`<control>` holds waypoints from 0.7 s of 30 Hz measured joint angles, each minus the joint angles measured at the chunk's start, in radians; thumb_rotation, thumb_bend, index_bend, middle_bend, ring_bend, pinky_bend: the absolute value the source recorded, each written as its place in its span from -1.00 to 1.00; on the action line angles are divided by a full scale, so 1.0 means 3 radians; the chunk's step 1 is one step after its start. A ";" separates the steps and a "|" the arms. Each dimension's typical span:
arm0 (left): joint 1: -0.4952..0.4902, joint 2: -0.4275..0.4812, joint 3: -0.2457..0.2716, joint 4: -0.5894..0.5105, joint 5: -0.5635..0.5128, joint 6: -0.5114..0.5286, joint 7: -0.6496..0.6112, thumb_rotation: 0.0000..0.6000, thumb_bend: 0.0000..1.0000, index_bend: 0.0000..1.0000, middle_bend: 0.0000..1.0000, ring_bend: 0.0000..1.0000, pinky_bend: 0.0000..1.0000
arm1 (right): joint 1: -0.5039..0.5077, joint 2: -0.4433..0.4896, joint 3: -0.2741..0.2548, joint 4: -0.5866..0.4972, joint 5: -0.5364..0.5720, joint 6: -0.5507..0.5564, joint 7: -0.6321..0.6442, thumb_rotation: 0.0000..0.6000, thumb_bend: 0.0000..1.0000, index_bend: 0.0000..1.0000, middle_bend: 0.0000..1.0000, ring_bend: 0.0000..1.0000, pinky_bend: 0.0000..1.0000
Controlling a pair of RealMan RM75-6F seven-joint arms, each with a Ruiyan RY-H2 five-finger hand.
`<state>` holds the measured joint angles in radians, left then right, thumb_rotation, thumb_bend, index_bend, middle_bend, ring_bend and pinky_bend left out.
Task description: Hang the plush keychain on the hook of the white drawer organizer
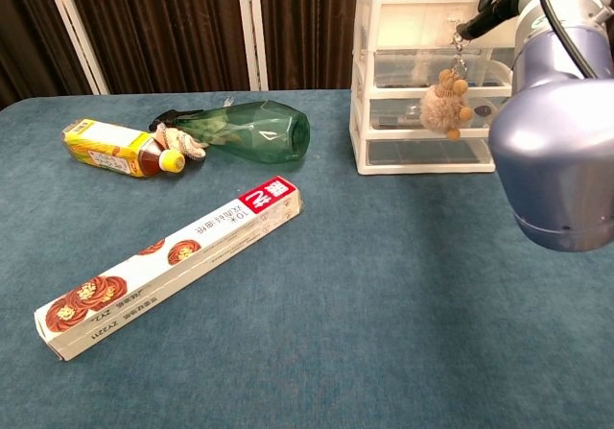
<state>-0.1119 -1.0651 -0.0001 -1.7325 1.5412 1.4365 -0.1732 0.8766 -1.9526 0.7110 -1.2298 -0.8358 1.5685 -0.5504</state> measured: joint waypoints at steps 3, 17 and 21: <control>-0.0001 0.0000 0.0000 -0.0001 0.0001 -0.0001 0.0000 1.00 -0.81 -0.96 -1.00 -1.00 -1.00 | 0.0009 0.0006 -0.0004 -0.0009 0.0006 -0.0002 -0.0022 1.00 -0.66 0.40 1.00 1.00 0.68; -0.0001 0.0001 -0.0001 0.0003 0.0001 0.0000 -0.0010 1.00 -0.81 -0.96 -1.00 -1.00 -1.00 | 0.0039 0.0042 -0.0016 -0.0040 0.0054 -0.0008 -0.0107 1.00 -0.76 0.40 1.00 1.00 0.68; -0.0001 0.0003 -0.0001 0.0002 0.0002 0.0001 -0.0013 1.00 -0.81 -0.96 -1.00 -1.00 -1.00 | 0.0041 0.0060 -0.0003 -0.0053 0.0060 0.0000 -0.0109 1.00 -0.77 0.40 1.00 1.00 0.68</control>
<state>-0.1121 -1.0641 -0.0003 -1.7319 1.5419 1.4367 -0.1772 0.8888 -1.9346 0.7099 -1.2457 -0.8178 1.5685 -0.5831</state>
